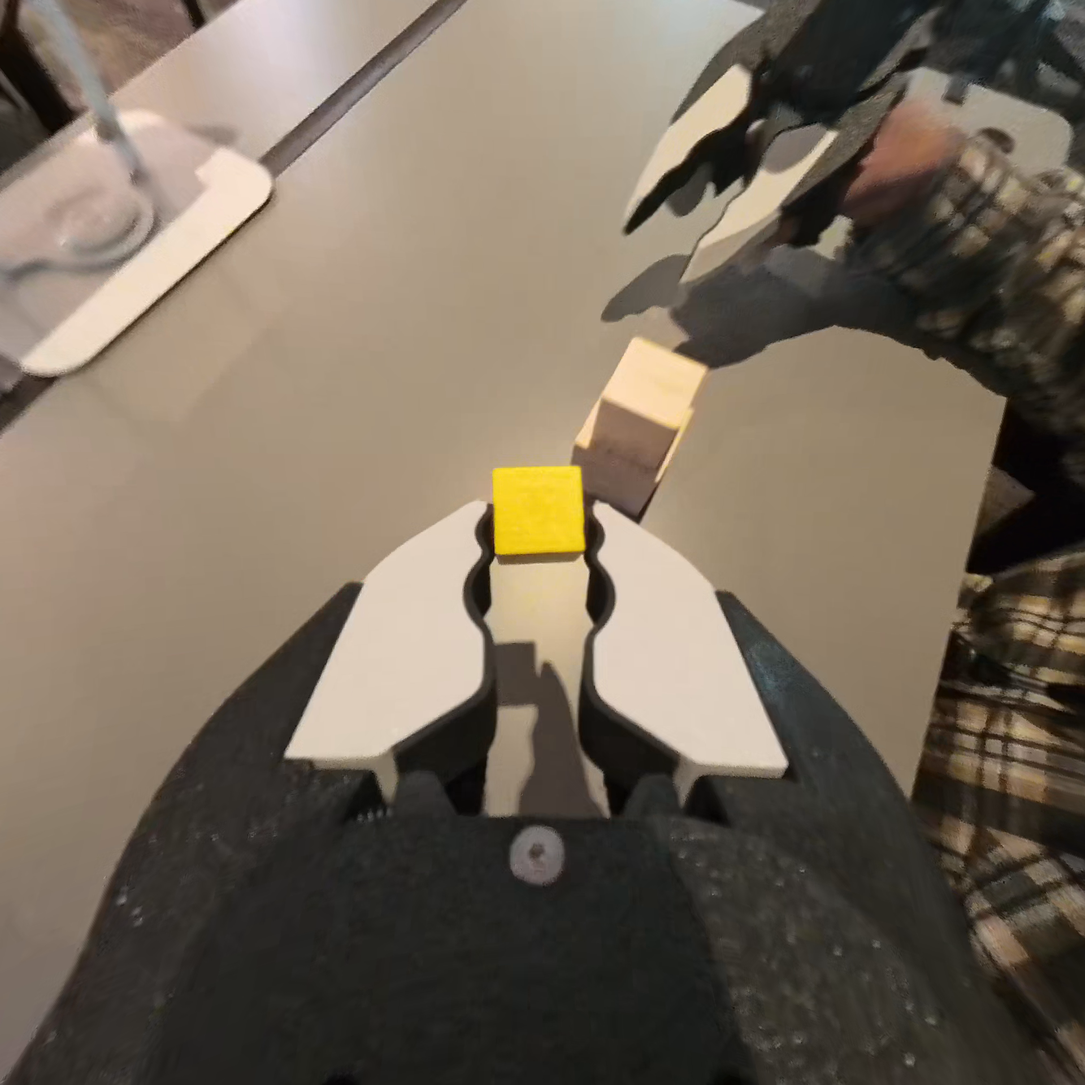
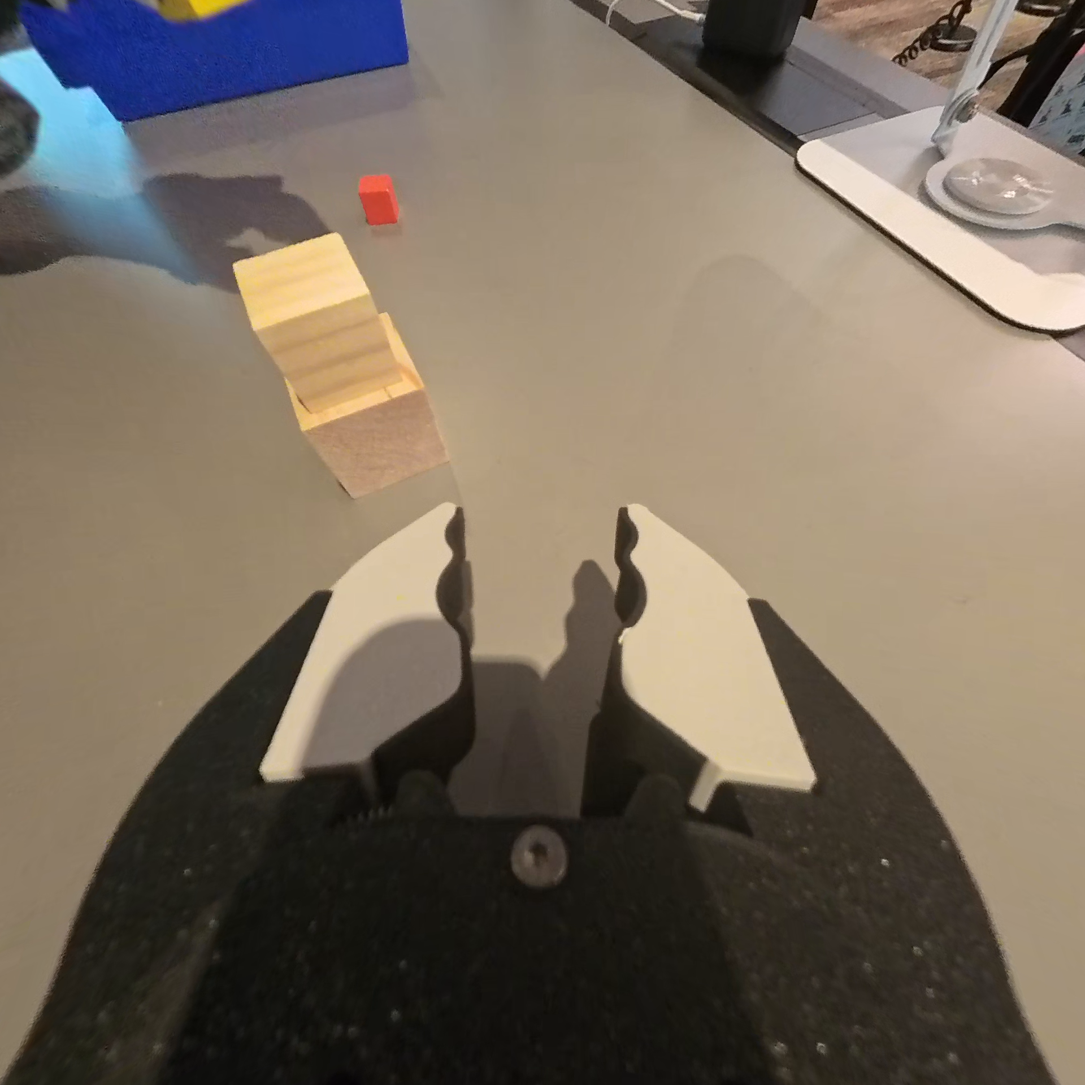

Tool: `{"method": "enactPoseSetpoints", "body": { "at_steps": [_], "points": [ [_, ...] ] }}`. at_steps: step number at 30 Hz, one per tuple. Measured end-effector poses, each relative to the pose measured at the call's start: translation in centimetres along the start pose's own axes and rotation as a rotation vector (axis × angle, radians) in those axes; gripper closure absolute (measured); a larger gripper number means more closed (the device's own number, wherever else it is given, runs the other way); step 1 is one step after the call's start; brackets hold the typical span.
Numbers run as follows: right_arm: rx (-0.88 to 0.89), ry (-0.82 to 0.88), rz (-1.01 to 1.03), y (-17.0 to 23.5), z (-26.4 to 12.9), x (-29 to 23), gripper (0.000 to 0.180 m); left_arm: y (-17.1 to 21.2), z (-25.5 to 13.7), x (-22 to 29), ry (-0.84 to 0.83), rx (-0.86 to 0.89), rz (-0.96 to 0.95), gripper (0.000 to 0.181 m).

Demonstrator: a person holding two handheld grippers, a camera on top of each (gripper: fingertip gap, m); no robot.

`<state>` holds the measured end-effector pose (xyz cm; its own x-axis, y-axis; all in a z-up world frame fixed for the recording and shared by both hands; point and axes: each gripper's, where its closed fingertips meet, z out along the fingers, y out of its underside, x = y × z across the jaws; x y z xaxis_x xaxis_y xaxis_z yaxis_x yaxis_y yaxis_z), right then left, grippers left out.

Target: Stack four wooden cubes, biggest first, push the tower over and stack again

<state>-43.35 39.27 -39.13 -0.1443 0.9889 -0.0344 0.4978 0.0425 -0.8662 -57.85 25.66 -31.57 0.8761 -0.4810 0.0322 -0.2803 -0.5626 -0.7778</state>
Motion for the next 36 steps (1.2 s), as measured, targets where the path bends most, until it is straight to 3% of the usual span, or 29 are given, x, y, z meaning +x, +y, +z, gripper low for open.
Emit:
{"method": "enactPoseSetpoints", "body": {
  "at_steps": [7, 17, 36],
  "points": [
    [-0.004, -0.005, 0.0, 0.1, 0.0, 0.0, 0.132, -3.9, 3.4, 4.2, 0.189, -0.095, 0.184, 0.152],
    [-0.015, -0.011, -0.002, 0.3, 0.1, -0.1, 0.133, -3.5, 7.5, 5.3, 0.282, -0.205, 0.24, 0.152],
    [-0.015, -0.028, 0.0, 0.3, 0.3, -0.4, 0.133, -2.1, 9.0, 5.5, 0.368, -0.183, 0.312, 0.152]
  ]
}}
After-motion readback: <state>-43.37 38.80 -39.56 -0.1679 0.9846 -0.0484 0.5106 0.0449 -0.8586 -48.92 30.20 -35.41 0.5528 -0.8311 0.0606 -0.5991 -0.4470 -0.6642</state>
